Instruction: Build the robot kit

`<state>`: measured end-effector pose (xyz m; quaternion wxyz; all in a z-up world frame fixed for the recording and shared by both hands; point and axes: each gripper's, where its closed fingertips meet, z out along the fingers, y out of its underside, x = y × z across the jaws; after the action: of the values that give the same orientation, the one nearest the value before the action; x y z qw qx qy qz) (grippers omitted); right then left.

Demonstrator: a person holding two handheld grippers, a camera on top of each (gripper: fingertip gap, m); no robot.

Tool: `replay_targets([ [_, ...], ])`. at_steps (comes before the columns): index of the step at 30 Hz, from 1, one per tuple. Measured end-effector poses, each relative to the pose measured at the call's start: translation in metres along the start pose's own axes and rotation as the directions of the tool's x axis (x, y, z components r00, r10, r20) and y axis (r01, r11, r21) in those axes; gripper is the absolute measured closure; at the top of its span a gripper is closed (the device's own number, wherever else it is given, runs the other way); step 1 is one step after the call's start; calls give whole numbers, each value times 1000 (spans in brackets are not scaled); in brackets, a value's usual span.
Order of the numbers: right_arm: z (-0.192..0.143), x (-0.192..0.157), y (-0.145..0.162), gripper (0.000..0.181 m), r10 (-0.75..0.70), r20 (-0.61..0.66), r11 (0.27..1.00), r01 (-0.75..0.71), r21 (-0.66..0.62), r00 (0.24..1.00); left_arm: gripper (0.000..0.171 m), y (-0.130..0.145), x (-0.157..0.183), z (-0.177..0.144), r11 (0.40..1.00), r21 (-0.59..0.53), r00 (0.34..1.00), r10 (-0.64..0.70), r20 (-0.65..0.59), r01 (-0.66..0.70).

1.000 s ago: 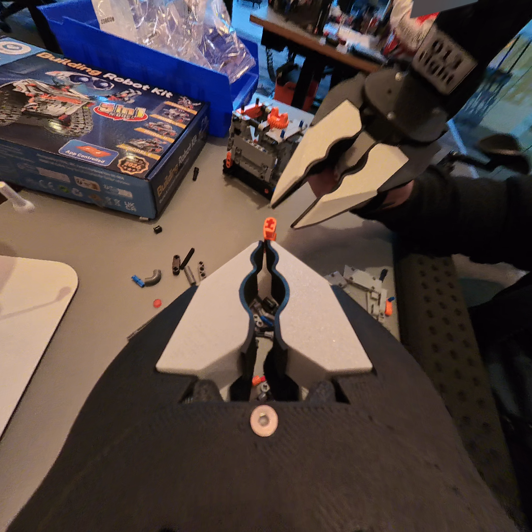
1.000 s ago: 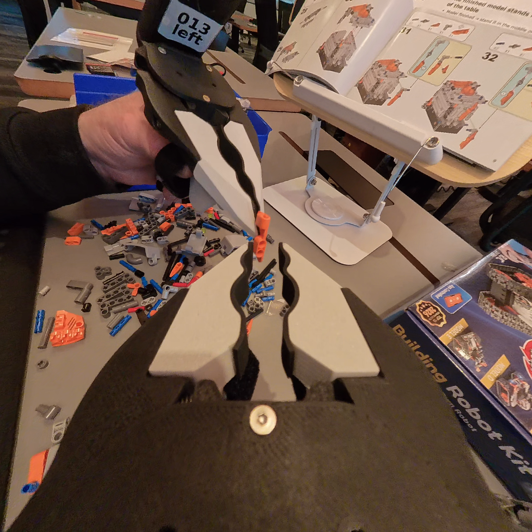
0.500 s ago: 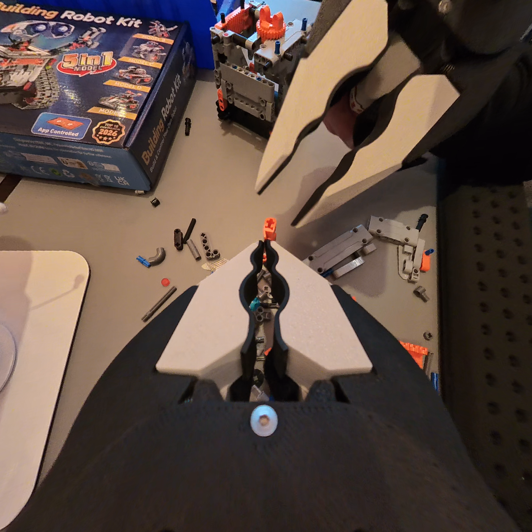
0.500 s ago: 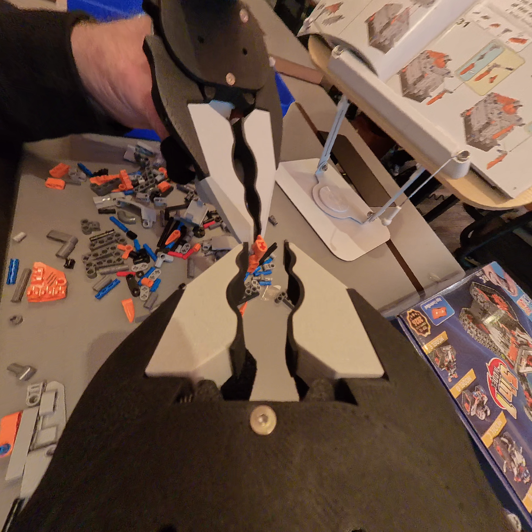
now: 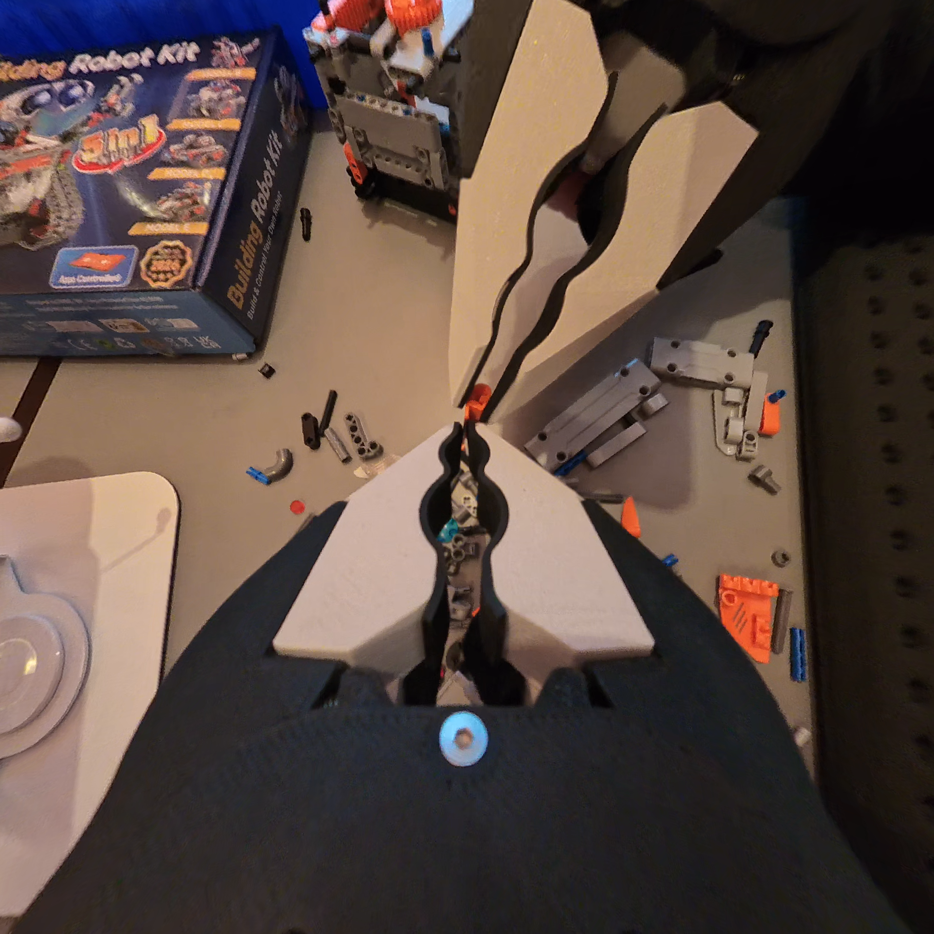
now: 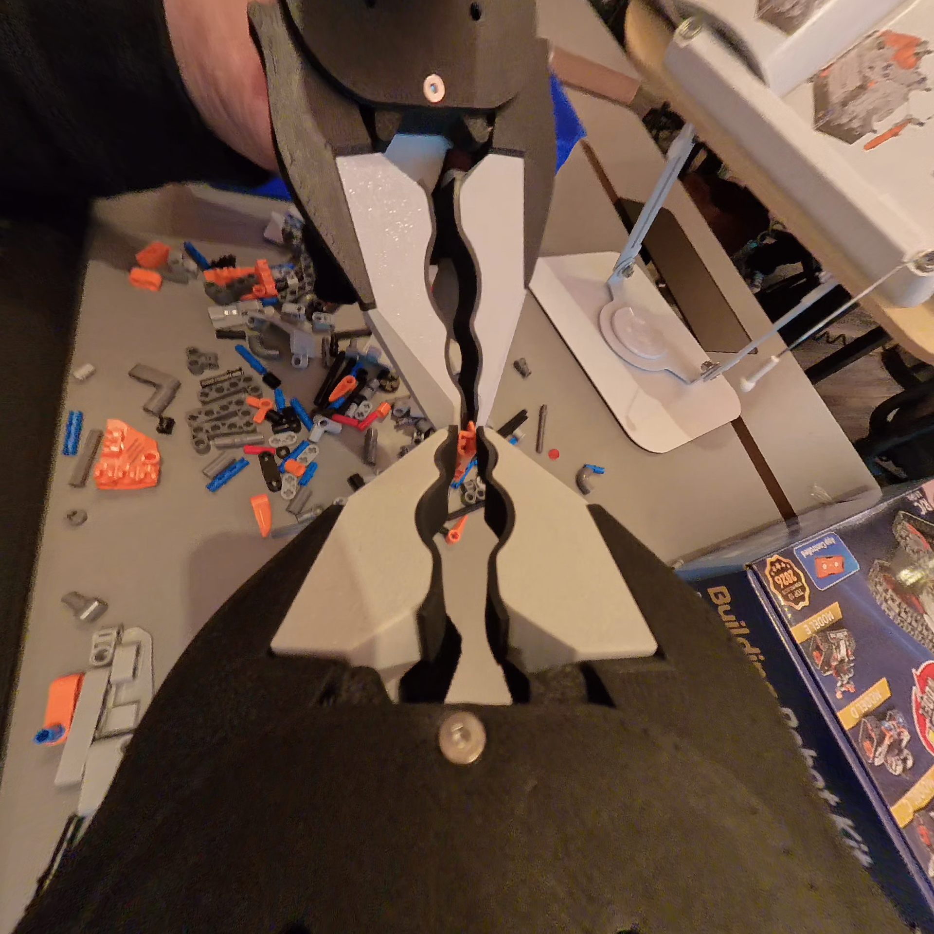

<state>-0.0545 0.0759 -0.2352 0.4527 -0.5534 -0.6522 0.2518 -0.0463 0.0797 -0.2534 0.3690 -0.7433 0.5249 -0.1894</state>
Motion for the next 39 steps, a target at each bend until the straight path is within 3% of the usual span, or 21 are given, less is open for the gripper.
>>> replay_targets([
  [5,-16,15,-18,177,160,24,975,-161,152,987,167,-16,-8,-11,992,118,999,-38,22,35],
  [10,-34,27,-32,176,298,98,902,-314,297,950,157,-25,-9,-15,967,214,989,-125,-78,139],
  [17,-46,33,-42,177,386,200,813,-434,388,901,154,-34,-4,-18,940,277,974,-160,-159,199],
  [26,-45,29,-44,177,381,236,806,-446,390,894,165,-52,5,-24,888,365,943,-185,-276,281],
  [39,-38,23,-30,176,302,127,909,-326,259,945,167,-40,0,-31,929,303,968,-159,-194,213],
])
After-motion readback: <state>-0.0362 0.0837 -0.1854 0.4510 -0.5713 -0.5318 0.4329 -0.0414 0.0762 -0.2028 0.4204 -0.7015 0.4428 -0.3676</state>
